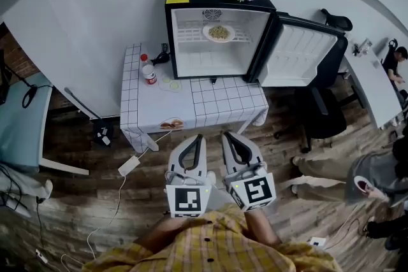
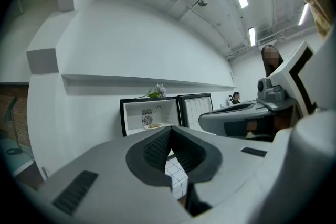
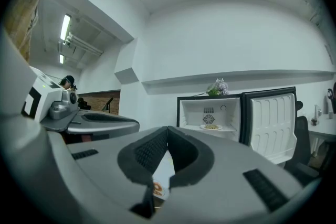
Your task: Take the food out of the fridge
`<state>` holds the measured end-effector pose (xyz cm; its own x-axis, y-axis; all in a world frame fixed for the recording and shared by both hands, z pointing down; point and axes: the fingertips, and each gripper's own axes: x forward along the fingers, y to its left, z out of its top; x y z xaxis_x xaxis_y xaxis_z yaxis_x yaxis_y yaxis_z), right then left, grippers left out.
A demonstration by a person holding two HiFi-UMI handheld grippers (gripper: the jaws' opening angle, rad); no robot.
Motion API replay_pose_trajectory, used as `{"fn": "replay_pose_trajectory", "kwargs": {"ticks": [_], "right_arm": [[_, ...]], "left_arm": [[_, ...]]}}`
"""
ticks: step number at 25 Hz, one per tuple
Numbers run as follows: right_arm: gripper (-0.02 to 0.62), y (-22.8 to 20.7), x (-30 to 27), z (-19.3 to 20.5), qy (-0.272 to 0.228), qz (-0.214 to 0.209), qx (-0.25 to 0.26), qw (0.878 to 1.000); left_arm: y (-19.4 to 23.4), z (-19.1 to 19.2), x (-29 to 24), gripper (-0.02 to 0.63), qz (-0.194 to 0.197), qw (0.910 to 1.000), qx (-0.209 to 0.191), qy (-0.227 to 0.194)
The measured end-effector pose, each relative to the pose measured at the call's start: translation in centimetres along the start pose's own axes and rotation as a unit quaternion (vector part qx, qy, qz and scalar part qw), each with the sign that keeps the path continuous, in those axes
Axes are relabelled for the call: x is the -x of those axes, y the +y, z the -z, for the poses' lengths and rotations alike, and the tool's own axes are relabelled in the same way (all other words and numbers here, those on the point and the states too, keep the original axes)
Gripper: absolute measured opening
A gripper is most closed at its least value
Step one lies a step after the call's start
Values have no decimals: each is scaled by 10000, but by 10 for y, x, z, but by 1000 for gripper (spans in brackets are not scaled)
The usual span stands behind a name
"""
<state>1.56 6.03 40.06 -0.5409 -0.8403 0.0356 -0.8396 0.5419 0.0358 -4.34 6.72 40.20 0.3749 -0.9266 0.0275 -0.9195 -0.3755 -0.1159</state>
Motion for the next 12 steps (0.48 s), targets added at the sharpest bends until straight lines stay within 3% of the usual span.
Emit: {"fn": "replay_pose_trajectory", "kwargs": {"ticks": [12], "right_arm": [[8,-82,-89,-2,49,-224,-192,9996]], "left_arm": [[26,-7,-118,8,-215,9996,9,196]]}}
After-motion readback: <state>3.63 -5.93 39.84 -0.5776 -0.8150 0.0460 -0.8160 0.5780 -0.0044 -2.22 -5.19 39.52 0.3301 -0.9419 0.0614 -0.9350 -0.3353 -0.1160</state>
